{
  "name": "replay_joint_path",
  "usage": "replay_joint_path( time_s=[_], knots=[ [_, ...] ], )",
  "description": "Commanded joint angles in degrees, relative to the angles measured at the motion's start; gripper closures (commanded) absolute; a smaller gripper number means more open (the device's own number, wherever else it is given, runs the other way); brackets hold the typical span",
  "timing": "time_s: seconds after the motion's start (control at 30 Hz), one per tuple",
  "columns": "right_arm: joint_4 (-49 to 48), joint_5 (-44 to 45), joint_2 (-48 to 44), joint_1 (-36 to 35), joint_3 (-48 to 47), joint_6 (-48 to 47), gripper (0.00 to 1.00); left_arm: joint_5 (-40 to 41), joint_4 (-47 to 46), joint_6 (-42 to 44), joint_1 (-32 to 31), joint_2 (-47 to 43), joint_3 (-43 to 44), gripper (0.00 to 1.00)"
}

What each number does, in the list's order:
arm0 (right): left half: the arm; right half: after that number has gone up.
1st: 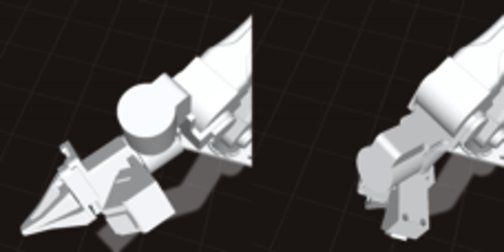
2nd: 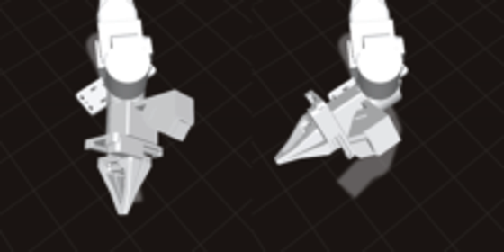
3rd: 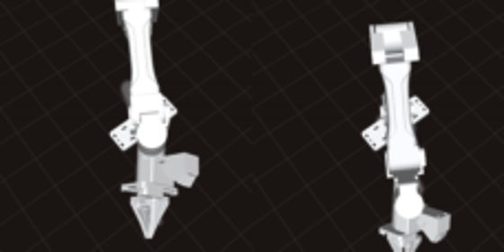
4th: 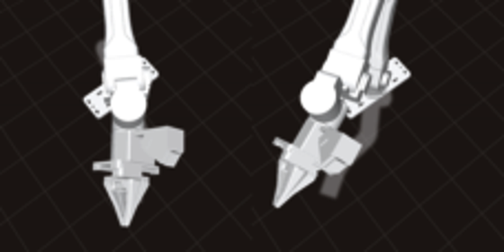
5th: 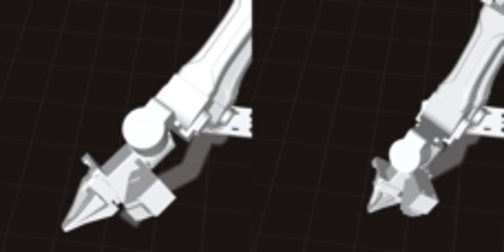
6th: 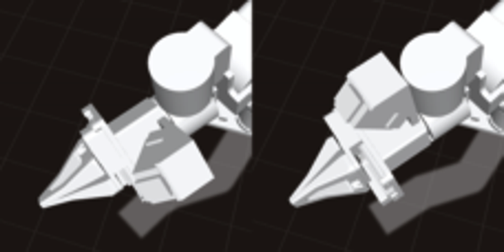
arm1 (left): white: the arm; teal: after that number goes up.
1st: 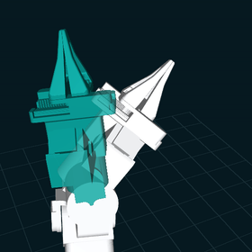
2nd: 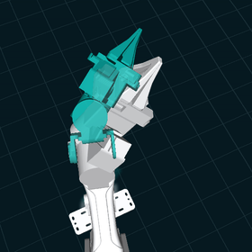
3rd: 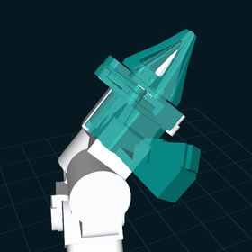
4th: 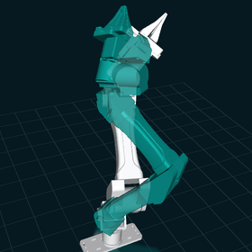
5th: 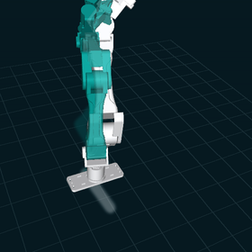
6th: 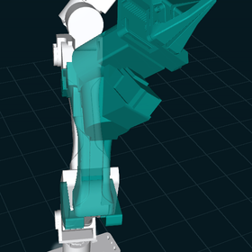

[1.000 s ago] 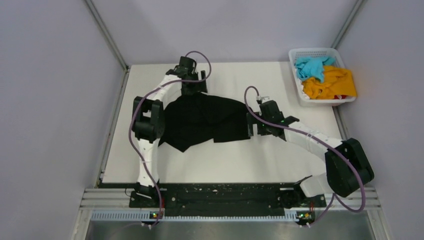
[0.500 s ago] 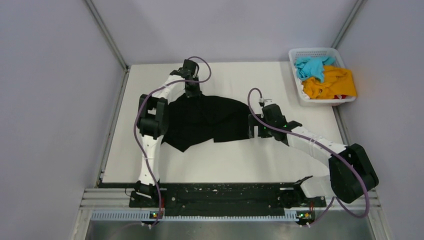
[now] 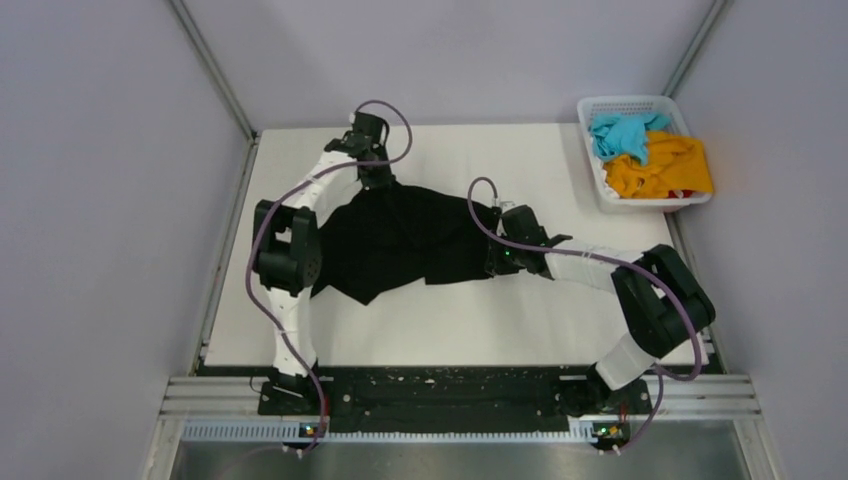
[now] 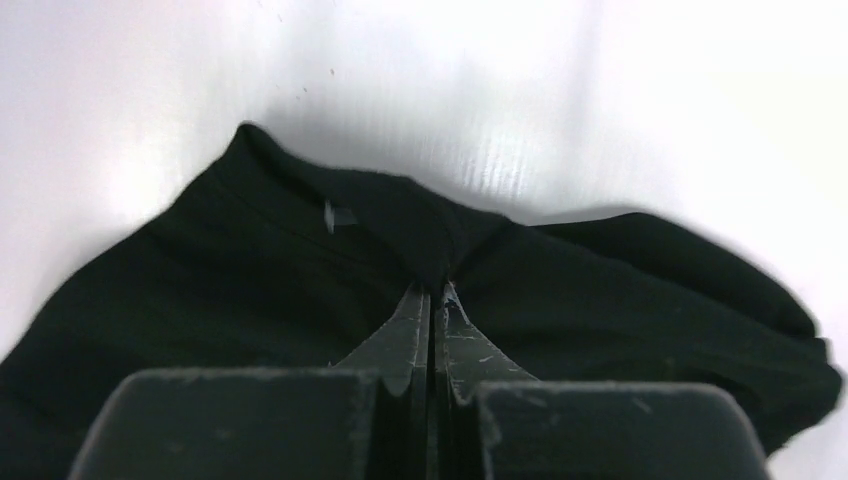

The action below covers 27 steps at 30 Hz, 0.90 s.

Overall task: Fold and stack the t-shirts
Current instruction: Flatten out the tshirt

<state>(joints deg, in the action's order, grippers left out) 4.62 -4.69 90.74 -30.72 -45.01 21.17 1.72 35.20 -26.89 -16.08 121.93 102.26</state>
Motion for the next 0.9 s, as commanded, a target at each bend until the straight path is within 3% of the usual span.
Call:
replay_joint_path(
  time_s=[0.0,0.2,0.37,0.47,0.6,0.73,0.77,0.87],
  knots=[
    [-2.3,-2.8,-0.2,-0.9,-2.1,0.4,1.0,2.5,-5.5,-0.8,0.0,-10.9,-1.9,1.0],
    [-1.0,-1.8,-9.3,-1.0,-7.8,-3.2,1.0,1.1,-9.1,-0.1,-0.1,-19.6,-3.1,1.0],
    [2.0,8.3,-16.8,-0.7,-14.7,-7.5,1.0,1.7,-13.1,3.4,-0.8,-26.2,0.3,1.0],
    [1.5,9.2,-18.1,0.8,-19.3,-8.6,1.0,1.6,-17.5,5.2,-1.1,-27.4,4.1,1.0],
    [-0.9,8.8,-15.4,5.2,-26.9,-10.3,1.0,1.3,-18.9,7.3,-1.2,-21.4,21.2,1.0],
    [-0.9,5.0,-9.3,10.2,-40.1,-10.1,1.0,-1.2,-16.8,8.0,-1.1,-7.3,49.5,1.0],
    [-0.5,5.0,-8.1,10.6,-43.9,-10.6,1.0,-1.4,-18.9,7.2,-1.1,-6.7,51.6,1.0],
    [0.9,5.6,-6.0,10.8,-53.7,-12.5,1.0,-1.4,-30.6,3.9,-1.2,-12.3,44.0,1.0]
  ],
)
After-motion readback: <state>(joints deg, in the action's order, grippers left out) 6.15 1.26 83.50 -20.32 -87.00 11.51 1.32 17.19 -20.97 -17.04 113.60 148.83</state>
